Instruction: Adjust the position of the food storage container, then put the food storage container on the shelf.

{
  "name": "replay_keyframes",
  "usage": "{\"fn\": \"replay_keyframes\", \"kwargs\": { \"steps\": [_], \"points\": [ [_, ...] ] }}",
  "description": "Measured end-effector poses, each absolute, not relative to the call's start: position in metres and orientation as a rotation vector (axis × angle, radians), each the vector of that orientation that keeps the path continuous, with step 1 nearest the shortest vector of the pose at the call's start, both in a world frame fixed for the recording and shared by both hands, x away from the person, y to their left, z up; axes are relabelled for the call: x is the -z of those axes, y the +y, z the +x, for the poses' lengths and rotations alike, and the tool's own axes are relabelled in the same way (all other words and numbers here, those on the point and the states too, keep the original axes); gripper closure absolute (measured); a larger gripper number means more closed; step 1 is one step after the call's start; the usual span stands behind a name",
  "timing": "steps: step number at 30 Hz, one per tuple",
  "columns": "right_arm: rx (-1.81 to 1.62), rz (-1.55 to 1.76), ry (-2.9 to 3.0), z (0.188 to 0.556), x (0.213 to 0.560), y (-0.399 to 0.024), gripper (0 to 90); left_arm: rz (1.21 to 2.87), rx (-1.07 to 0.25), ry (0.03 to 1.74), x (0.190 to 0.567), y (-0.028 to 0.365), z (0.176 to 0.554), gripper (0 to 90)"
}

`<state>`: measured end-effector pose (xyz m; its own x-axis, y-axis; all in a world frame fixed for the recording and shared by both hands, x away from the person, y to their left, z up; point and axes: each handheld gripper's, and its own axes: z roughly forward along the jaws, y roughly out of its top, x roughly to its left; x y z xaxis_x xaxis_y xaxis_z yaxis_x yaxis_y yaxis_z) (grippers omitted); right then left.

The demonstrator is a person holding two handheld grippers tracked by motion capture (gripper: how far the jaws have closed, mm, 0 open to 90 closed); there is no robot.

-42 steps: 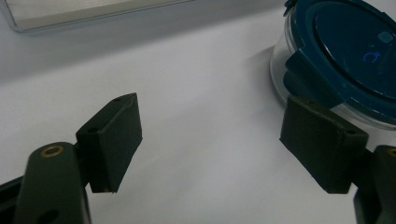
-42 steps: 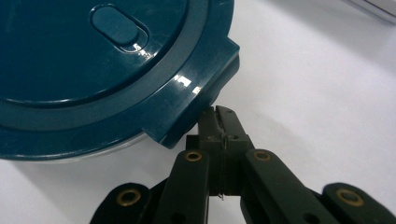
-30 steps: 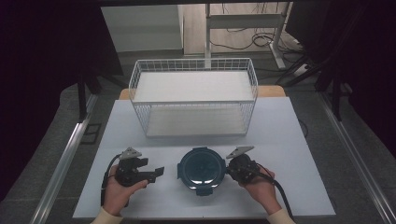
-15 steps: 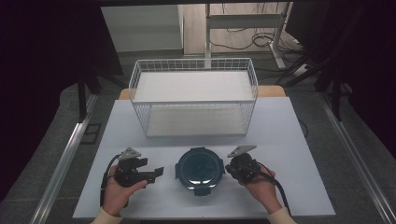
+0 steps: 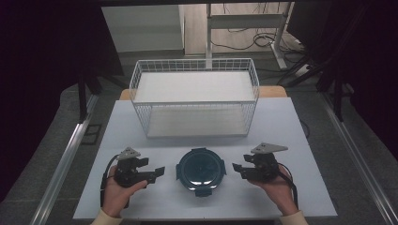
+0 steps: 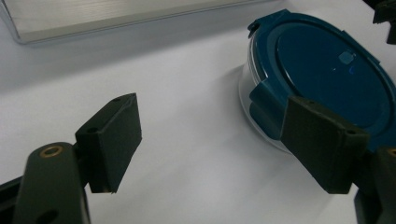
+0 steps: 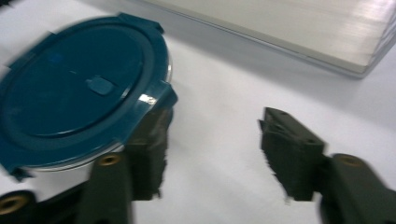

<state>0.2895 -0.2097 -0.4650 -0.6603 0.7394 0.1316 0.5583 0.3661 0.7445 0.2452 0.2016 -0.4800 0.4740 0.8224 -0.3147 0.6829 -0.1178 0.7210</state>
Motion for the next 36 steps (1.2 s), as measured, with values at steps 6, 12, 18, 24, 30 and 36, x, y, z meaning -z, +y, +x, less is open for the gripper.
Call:
{"fn": "replay_keyframes", "kwargs": {
  "steps": [6,12,18,24,30,36],
  "points": [
    [-1.298,1.173,2.38,0.287,0.46,-0.22,25.9,1.819,-0.211,1.266,0.473,0.208,0.243,19.9],
    [-1.304,1.17,2.381,0.286,0.46,-0.219,24.1,1.823,-0.203,1.264,0.472,0.206,0.244,19.9],
    [-1.306,1.173,2.374,0.284,0.46,-0.218,22.3,1.831,-0.197,1.261,0.472,0.203,0.243,19.3],
    [-1.329,1.194,2.378,0.284,0.458,-0.215,21.4,1.816,-0.173,1.273,0.47,0.203,0.244,18.4],
    [-1.334,1.203,2.404,0.283,0.461,-0.21,20.4,1.806,-0.116,1.271,0.468,0.198,0.244,15.5],
    [-1.334,1.198,2.44,0.283,0.459,-0.198,16.0,1.792,-0.051,1.265,0.467,0.192,0.244,14.2]
  ]
}}
